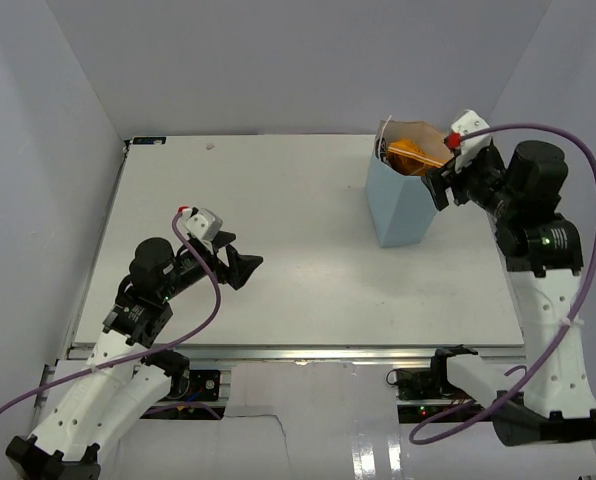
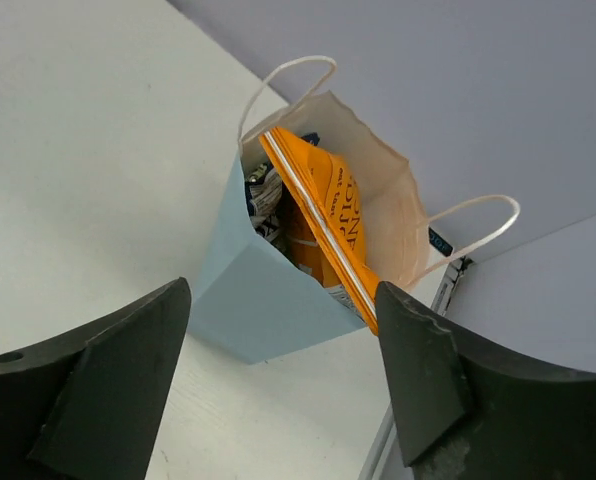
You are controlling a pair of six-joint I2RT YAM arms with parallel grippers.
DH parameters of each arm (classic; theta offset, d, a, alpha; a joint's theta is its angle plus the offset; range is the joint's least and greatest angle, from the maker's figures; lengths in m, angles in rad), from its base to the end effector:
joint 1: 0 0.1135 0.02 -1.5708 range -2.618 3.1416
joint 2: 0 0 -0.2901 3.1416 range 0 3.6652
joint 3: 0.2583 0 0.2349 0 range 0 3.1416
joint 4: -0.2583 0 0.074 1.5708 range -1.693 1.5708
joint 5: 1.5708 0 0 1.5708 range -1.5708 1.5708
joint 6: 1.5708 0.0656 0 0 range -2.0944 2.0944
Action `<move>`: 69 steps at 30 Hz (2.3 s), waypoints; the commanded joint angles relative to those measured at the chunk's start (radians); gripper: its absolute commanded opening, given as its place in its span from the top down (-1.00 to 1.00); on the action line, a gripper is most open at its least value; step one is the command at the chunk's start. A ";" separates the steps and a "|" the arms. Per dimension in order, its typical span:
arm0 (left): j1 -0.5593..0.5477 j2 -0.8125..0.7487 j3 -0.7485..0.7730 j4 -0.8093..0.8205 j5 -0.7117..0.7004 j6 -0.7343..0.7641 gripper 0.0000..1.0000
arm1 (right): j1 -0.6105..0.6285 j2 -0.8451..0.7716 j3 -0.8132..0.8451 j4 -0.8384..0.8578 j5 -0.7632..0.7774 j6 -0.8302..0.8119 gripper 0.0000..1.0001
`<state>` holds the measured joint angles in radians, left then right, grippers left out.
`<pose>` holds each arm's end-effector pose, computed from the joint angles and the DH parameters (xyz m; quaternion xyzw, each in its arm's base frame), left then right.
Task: Place the snacks into the paper bag
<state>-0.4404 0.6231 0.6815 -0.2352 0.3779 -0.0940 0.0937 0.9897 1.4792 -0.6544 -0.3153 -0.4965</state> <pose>0.1168 -0.0818 0.3322 0.2486 0.7211 -0.3054 0.5701 0.1649 0.0359 0.4933 -0.3162 0.6914 -0.0104 0.6495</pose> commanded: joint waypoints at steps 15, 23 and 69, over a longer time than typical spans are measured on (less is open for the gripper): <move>0.000 0.023 0.009 0.000 0.030 0.008 -0.96 | -0.002 0.305 0.001 0.144 0.090 -0.224 -0.24; 0.000 0.015 0.007 0.005 0.027 0.010 -0.96 | -0.002 0.331 -0.013 0.182 0.094 -0.223 -0.16; 0.000 0.036 0.003 0.002 -0.007 0.013 -0.96 | 0.006 0.183 0.040 0.065 -0.135 0.070 -0.96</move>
<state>-0.4404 0.6559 0.6815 -0.2348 0.3855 -0.0929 0.0948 1.2804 1.6039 -0.6006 -0.3840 -0.4805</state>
